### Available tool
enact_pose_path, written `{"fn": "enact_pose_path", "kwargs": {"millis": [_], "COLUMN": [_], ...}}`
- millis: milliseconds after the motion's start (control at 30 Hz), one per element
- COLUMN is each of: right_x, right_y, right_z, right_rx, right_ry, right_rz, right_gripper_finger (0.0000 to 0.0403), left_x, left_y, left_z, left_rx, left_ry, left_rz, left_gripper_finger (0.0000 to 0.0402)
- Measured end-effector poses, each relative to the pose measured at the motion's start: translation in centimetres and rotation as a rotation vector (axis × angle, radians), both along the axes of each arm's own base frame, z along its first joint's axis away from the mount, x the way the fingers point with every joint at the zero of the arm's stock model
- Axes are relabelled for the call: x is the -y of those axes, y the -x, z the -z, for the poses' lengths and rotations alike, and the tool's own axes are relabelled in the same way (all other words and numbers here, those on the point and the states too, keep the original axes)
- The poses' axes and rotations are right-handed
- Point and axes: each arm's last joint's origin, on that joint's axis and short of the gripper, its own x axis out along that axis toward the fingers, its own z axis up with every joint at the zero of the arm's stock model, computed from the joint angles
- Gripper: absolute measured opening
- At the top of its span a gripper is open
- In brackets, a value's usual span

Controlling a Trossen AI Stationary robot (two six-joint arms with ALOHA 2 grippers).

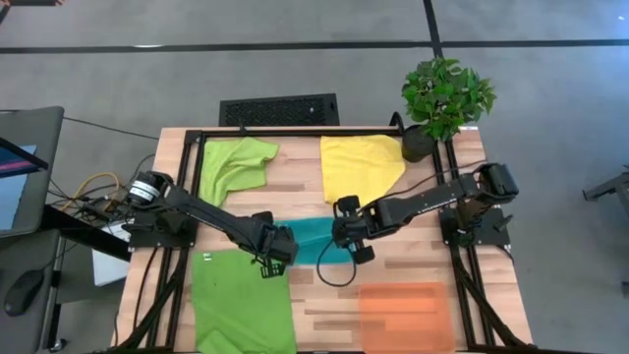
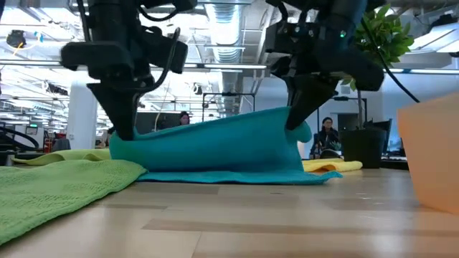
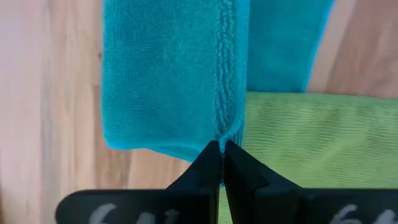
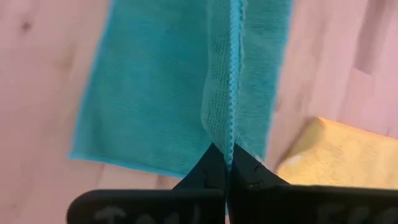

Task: Fold microfiber towels
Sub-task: Fold the blue microfiber towel

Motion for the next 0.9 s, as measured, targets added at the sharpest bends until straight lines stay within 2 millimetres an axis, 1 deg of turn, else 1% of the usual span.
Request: {"fn": "enact_pose_path", "kwargs": {"millis": [200,533,700,800,900], "right_x": [-0.72,-0.70,-0.73,-0.74,-0.78], "right_y": [0.21,0.03,0.01,-0.02,0.00], "right_z": [0.46,0.40,0.39,0.37,0.37], "right_rx": [0.005,0.024,0.027,0.034,0.030], "right_ry": [-0.031,-0.040,-0.042,-0.054,-0.041], "right_rz": [0.003,0.015,0.017,0.043,0.016], "right_gripper_finger": [0.0013,0.0054,0.0084,0.0114,0.0150], "left_x": [0.61,0.65,0.62,0.66,0.78], "left_y": [0.06,0.01,0.00,0.01,0.05], "left_z": [-0.07,-0.07,-0.07,-0.06,-0.04], "left_rx": [0.021,0.033,0.034,0.030,0.010], "left_ry": [0.014,0.023,0.025,0.041,0.080], "left_rz": [-0.024,-0.063,-0.071,-0.078,-0.048], "left_gripper_finger": [0.0008,0.0032,0.0068,0.0097,0.0123]}}
